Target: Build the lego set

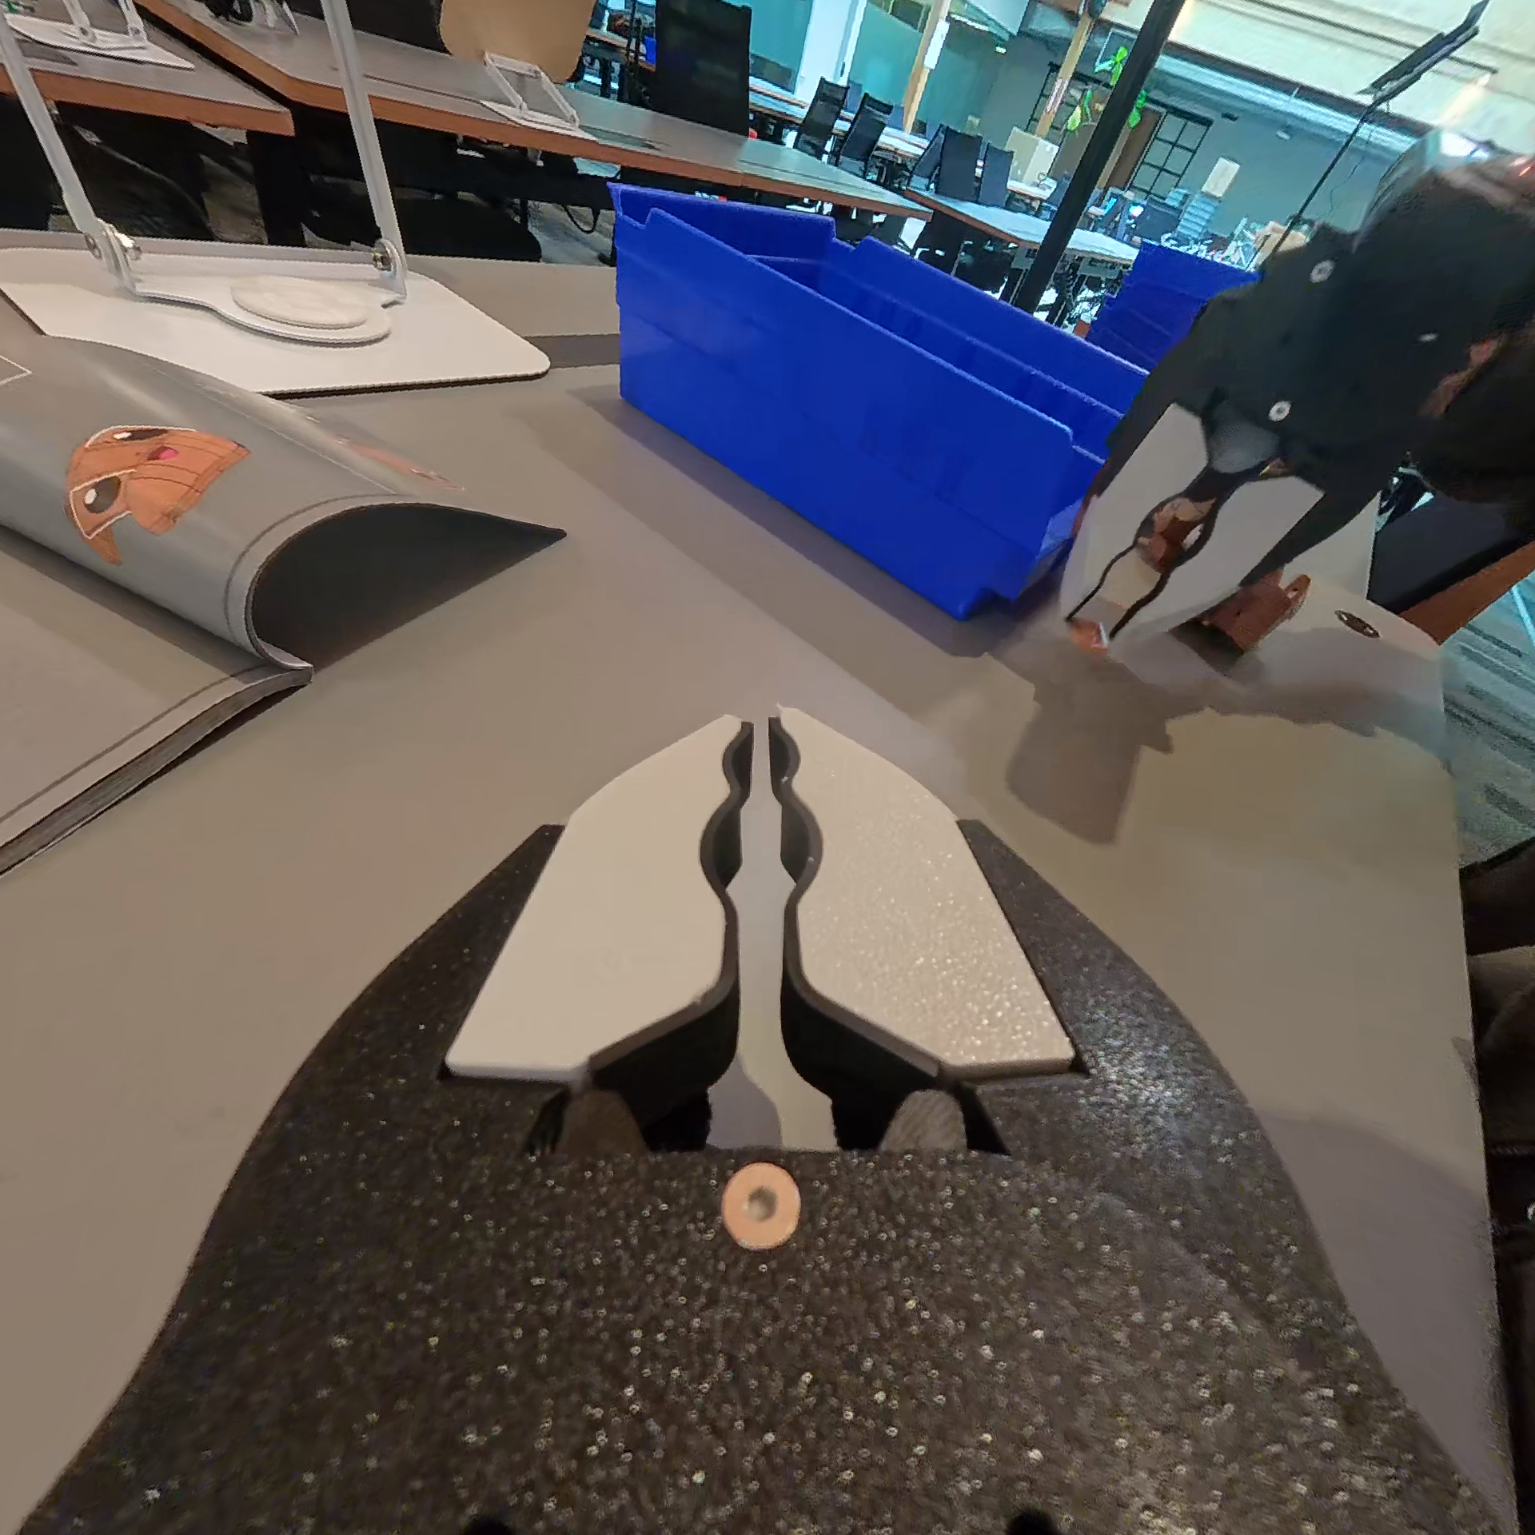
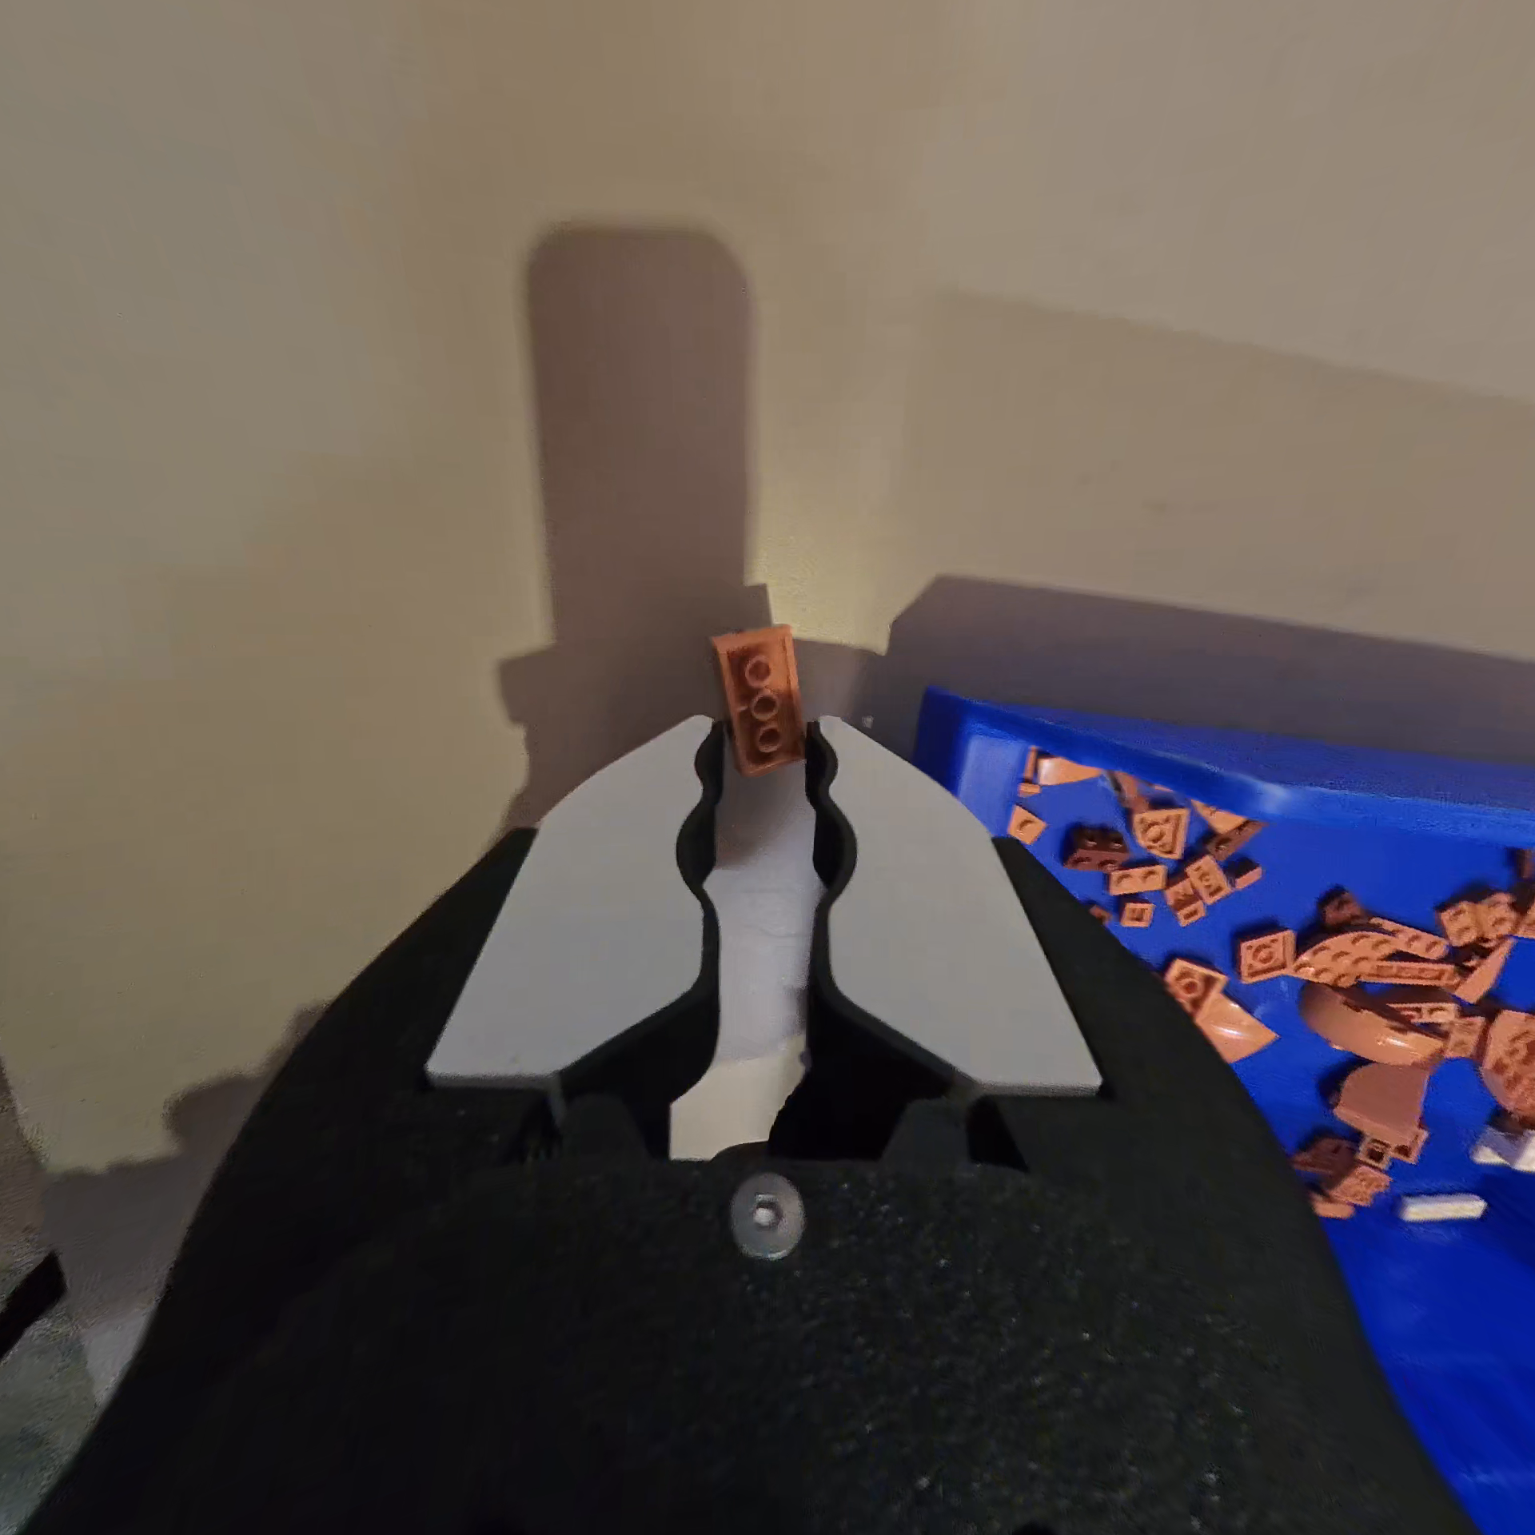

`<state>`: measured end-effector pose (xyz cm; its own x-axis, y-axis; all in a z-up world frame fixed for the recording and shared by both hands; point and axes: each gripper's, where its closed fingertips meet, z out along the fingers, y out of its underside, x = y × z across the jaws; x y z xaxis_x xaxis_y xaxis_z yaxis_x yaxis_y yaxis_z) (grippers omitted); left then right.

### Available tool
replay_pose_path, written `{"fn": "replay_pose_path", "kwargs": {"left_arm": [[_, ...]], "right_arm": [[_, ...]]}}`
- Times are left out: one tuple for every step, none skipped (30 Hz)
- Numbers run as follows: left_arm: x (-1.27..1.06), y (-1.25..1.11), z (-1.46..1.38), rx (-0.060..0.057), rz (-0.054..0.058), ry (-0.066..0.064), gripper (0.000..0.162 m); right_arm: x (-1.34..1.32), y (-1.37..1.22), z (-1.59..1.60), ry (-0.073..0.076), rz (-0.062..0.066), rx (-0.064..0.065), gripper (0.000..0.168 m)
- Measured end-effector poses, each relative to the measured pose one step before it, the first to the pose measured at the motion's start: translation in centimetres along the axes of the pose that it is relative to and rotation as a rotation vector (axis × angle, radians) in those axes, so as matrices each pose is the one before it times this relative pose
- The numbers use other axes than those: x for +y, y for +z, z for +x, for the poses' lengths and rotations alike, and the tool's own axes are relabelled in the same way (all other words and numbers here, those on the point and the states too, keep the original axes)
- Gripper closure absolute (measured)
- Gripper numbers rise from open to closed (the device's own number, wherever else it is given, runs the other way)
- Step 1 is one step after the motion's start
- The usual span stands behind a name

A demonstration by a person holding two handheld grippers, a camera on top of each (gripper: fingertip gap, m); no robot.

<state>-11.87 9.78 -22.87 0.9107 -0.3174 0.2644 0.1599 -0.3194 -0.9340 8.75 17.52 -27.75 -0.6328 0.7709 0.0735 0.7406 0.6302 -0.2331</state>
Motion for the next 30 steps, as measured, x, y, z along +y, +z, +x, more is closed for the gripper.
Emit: {"fn": "replay_pose_path", "kwargs": {"left_arm": [[-0.004, -0.080, 0.056, 0.0007, 0.0024, 0.0000, 0.159], [-0.018, -0.088, 0.021, 0.0007, 0.0036, -0.0018, 0.159], [-0.033, -0.087, -0.001, 0.0006, 0.0041, -0.0033, 0.159], [-0.036, -0.054, -0.029, 0.0000, 0.0030, -0.0039, 0.159], [-0.010, -0.023, -0.027, 0.0002, 0.0010, -0.0034, 0.159], [0.018, 0.024, -0.020, 0.0001, -0.0021, -0.0022, 0.159], [0.064, 0.054, -0.004, 0.0005, -0.0054, -0.0007, 0.159], [0.087, 0.080, 0.020, 0.0006, -0.0070, 0.0015, 0.159], [0.082, 0.069, 0.037, 0.0005, -0.0067, 0.0028, 0.159], [0.061, 0.052, 0.020, 0.0003, -0.0050, 0.0017, 0.159], [0.027, 0.031, -0.010, 0.0007, -0.0020, -0.0017, 0.159], [-0.024, -0.027, -0.046, 0.0007, 0.0022, -0.0054, 0.159], [-0.075, -0.054, -0.074, 0.0010, 0.0060, -0.0084, 0.159], [-0.098, -0.086, -0.102, 0.0013, 0.0082, -0.0108, 0.159], [-0.110, -0.079, -0.105, 0.0014, 0.0085, -0.0118, 0.159], [-0.087, -0.055, -0.101, 0.0017, 0.0068, -0.0111, 0.159], [-0.045, -0.006, -0.087, 0.0011, 0.0028, -0.0090, 0.159], [0.009, 0.028, -0.064, 0.0006, -0.0012, -0.0061, 0.159], [0.026, 0.054, -0.036, 0.0001, -0.0032, -0.0019, 0.159], [0.037, 0.062, 0.009, 0.0001, -0.0040, 0.0017, 0.159], [0.054, 0.049, 0.025, 0.0001, -0.0045, 0.0027, 0.159], [0.027, 0.016, 0.036, 0.0002, -0.0020, 0.0029, 0.159], [-0.022, -0.017, 0.034, -0.0001, 0.0023, 0.0032, 0.159], [-0.045, -0.046, 0.037, -0.0001, 0.0041, 0.0036, 0.159], [-0.048, -0.054, 0.048, -0.0001, 0.0041, 0.0042, 0.159], [-0.009, -0.037, 0.060, 0.0002, 0.0022, 0.0038, 0.159], [0.012, -0.029, 0.061, 0.0000, 0.0003, 0.0038, 0.159], [0.029, -0.016, 0.076, 0.0000, -0.0008, 0.0050, 0.159], [0.039, -0.007, 0.102, 0.0004, -0.0021, 0.0059, 0.159], [0.060, 0.013, 0.113, 0.0007, -0.0032, 0.0062, 0.159]], "right_arm": [[-0.006, -0.026, -0.309, 0.0015, -0.0001, -0.0181, 0.142], [-0.051, -0.587, -0.031, -0.0093, 0.0100, -0.0074, 0.138], [0.003, -1.006, 0.436, -0.0056, 0.0146, 0.0098, 0.136], [0.118, -1.241, 0.745, 0.0087, 0.0177, 0.0081, 0.135], [0.318, -1.250, 1.110, 0.0254, 0.0188, 0.0087, 0.136], [0.647, -1.051, 1.845, 0.0373, 0.0091, 0.0344, 0.139], [1.078, -0.634, 2.559, 0.0418, -0.0133, 0.0658, 0.142], [1.640, 0.045, 2.605, 0.0345, -0.0487, 0.0611, 0.145], [1.879, 0.759, 2.088, 0.0250, -0.0717, 0.0338, 0.146], [1.683, 1.240, 1.446, 0.0184, -0.0703, 0.0073, 0.146], [1.205, 1.394, 1.001, 0.0090, -0.0556, -0.0009, 0.146], [0.668, 1.268, 0.530, -0.0013, -0.0356, -0.0082, 0.146], [0.302, 0.971, 0.222, -0.0087, -0.0222, -0.0090, 0.146], [0.135, 0.695, 0.101, -0.0156, -0.0173, -0.0052, 0.147], [-0.044, 0.432, 0.040, -0.0155, -0.0060, -0.0039, 0.148], [-0.111, 0.258, 0.026, -0.0099, -0.0012, -0.0046, 0.149], [-0.185, 0.153, -0.031, -0.0078, 0.0042, -0.0077, 0.150], [-0.179, 0.114, -0.105, -0.0079, 0.0052, -0.0116, 0.150], [-0.107, 0.085, -0.093, -0.0079, -0.0001, -0.0097, 0.151], [-0.032, 0.052, -0.106, -0.0080, -0.0040, -0.0081, 0.152], [-0.006, 0.011, -0.059, -0.0067, -0.0043, -0.0042, 0.153], [0.006, -0.002, -0.029, -0.0056, -0.0046, -0.0011, 0.153], [0.010, 0.042, -0.095, -0.0025, -0.0032, -0.0057, 0.153], [0.027, 0.077, -0.235, -0.0021, -0.0056, -0.0126, 0.150], [0.094, 0.115, -0.231, -0.0023, -0.0109, -0.0090, 0.150], [-0.013, -0.033, -0.014, -0.0006, -0.0027, 0.0062, 0.151], [0.106, -0.026, 0.011, 0.0005, -0.0108, 0.0056, 0.148], [0.050, 0.014, -0.083, 0.0019, -0.0065, -0.0007, 0.150], [0.008, 0.012, -0.054, 0.0014, -0.0017, -0.0001, 0.151], [0.011, -0.002, 0.010, 0.0045, -0.0021, 0.0009, 0.151]]}}
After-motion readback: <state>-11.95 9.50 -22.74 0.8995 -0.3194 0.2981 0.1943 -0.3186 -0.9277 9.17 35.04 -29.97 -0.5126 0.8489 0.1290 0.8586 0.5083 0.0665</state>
